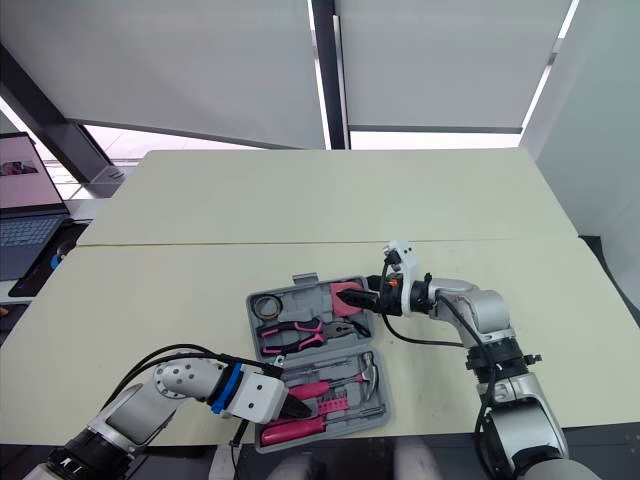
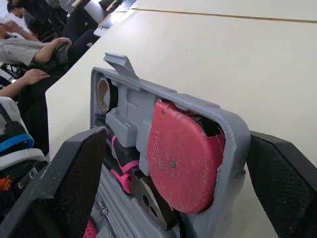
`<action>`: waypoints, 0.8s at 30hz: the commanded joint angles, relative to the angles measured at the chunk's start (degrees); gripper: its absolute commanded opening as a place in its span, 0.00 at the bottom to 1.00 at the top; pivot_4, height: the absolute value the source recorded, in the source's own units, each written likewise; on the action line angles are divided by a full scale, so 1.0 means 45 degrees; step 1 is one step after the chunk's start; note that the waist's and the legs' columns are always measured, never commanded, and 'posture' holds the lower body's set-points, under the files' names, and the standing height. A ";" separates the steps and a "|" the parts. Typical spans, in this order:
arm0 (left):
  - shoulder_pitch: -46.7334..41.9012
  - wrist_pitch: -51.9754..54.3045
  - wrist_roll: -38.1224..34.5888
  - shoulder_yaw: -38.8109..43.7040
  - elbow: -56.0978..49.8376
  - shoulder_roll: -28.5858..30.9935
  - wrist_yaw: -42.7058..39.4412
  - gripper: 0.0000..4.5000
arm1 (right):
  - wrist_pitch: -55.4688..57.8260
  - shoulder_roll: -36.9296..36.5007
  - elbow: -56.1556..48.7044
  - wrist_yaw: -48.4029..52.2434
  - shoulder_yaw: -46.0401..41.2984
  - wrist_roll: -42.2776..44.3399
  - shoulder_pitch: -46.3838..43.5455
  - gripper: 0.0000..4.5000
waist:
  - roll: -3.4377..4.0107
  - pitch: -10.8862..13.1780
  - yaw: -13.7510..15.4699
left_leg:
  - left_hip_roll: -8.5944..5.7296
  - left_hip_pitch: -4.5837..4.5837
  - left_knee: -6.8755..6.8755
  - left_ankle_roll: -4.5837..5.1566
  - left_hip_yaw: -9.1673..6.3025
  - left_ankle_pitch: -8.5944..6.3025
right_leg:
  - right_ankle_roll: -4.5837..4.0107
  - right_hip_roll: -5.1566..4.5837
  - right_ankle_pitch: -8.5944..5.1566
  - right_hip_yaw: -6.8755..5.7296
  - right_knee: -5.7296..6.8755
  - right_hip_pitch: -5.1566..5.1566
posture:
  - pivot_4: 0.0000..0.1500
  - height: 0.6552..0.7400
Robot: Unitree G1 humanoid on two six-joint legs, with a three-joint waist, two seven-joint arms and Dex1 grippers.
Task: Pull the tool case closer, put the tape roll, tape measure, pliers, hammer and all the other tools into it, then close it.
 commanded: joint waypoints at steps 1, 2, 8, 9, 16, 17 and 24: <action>0.0457 0.0182 0.0865 -0.0565 0.0435 0.0396 -0.0248 0.00 | -0.0164 -0.0164 -0.0900 0.0754 0.0433 0.0245 -0.0252 0.99 | 0.0000 0.0000 0.0000 | -0.0001 0.0000 0.0000 0.0000 0.0001 0.0000 | 0.0000 0.0000 0.0000 -0.0001 -0.0001 0.0000 | 1.00 1.00; 0.0456 0.0155 0.0886 -0.0566 0.0440 0.0411 -0.0246 0.00 | -0.0258 -0.0258 -0.0956 0.0859 0.0559 0.0180 -0.0273 0.99 | 0.0000 0.0000 0.0000 | -0.0001 0.0001 0.0000 0.0000 0.0000 0.0000 | 0.0000 0.0000 0.0000 -0.0001 -0.0002 0.0000 | 1.00 1.00; 0.0442 0.0178 0.0894 -0.0565 0.0395 0.0452 -0.0243 0.00 | -0.0363 -0.0535 -0.1230 0.1296 0.0753 0.0307 -0.0465 0.99 | 0.0000 0.0000 0.0002 | 0.0001 0.0001 -0.0001 0.0000 -0.0003 0.0000 | 0.0000 0.0000 0.0000 -0.0001 -0.0004 0.0000 | 1.00 1.00; 0.0440 0.0196 0.0889 -0.0561 0.0382 0.0456 -0.0236 0.00 | -0.0362 -0.0601 -0.1301 0.1404 0.0773 0.0347 -0.0507 0.99 | 0.0000 0.0000 0.0002 | 0.0000 0.0000 -0.0002 0.0000 -0.0003 0.0000 | 0.0000 0.0000 -0.0001 -0.0001 -0.0004 0.0000 | 1.00 1.00; 0.0420 0.0257 0.0896 -0.0520 0.0337 0.0458 -0.0205 0.00 | -0.0062 -0.1178 -0.2122 0.2247 0.1021 0.0586 -0.0582 0.99 | 0.0001 0.0001 0.0027 | 0.0000 -0.0006 -0.0002 0.0000 -0.0006 0.0000 | 0.0000 0.0000 -0.0001 -0.0002 -0.0014 0.0000 | 1.00 1.00; 0.0414 0.0269 0.0893 -0.0510 0.0329 0.0455 -0.0200 0.00 | -0.0028 -0.1305 -0.2271 0.2379 0.1103 0.0587 -0.0547 0.99 | 0.0001 0.0001 0.0031 | 0.0000 -0.0007 -0.0002 0.0000 -0.0007 0.0000 | 0.0000 0.0000 -0.0001 -0.0003 -0.0016 0.0000 | 1.00 1.00; 0.0704 0.0994 -0.0061 0.0279 -0.0723 0.0424 0.0117 0.00 | -0.0375 -0.1949 -0.3151 0.2616 0.1448 0.0344 -0.0215 0.99 | -0.0001 0.0003 0.0068 | 0.0000 -0.0013 -0.0002 0.0000 -0.0010 0.0000 | 0.0000 0.0000 -0.0001 -0.0005 -0.0028 0.0001 | 1.00 1.00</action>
